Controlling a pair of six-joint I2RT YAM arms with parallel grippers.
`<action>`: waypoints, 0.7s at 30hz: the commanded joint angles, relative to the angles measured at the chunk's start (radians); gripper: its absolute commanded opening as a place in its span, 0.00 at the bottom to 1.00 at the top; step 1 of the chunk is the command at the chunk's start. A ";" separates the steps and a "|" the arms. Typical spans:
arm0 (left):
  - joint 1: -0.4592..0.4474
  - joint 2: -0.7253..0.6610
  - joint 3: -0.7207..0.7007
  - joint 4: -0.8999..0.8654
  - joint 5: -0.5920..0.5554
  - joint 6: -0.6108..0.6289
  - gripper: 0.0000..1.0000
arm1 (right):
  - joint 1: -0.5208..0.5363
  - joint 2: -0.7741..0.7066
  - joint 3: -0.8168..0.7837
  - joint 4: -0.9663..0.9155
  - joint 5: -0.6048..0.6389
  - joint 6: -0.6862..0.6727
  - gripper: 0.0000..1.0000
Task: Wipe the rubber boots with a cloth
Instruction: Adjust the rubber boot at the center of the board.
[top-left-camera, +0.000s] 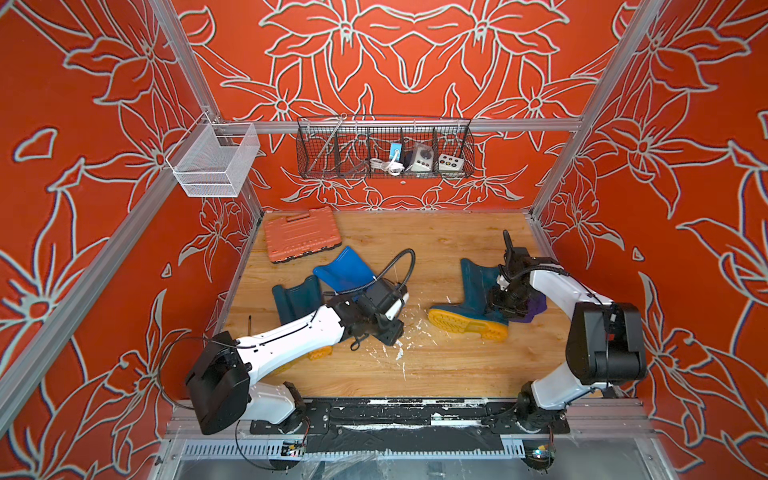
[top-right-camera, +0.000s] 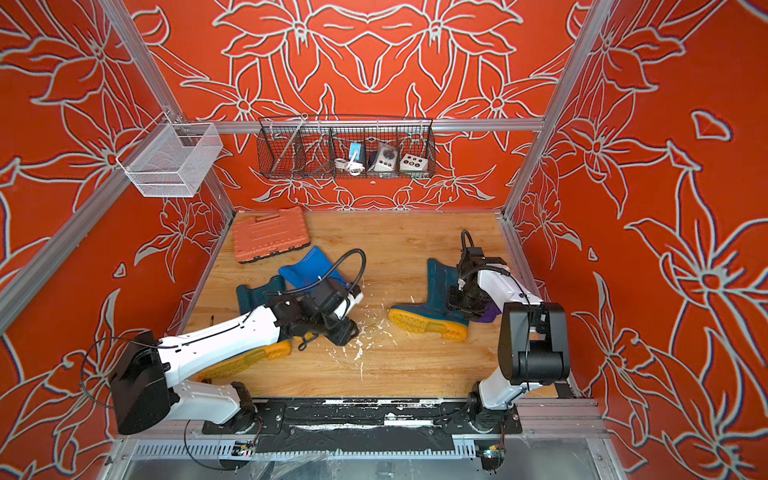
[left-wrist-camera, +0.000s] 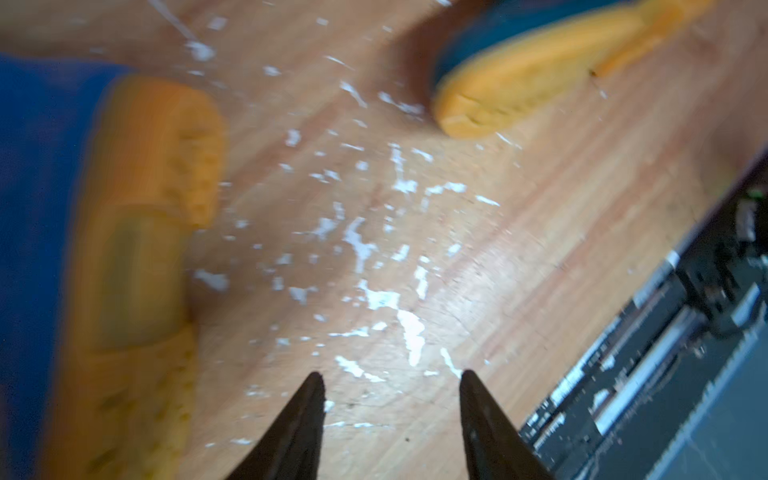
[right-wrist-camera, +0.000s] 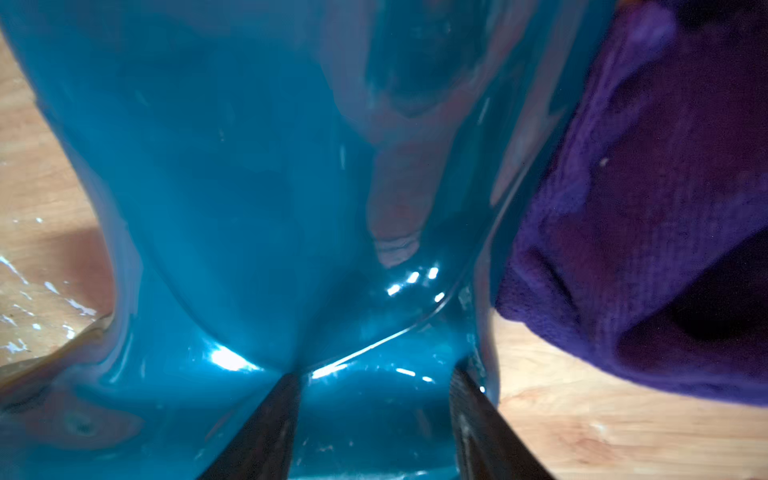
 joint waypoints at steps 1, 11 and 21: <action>-0.051 0.058 -0.033 0.136 0.060 -0.125 0.43 | 0.036 -0.031 -0.038 -0.032 -0.048 0.022 0.57; 0.026 0.274 0.126 0.192 0.145 -0.245 0.40 | 0.194 -0.121 -0.092 0.016 -0.198 0.161 0.43; 0.227 0.416 0.307 0.122 0.173 -0.149 0.42 | 0.396 -0.064 -0.100 0.256 -0.379 0.363 0.39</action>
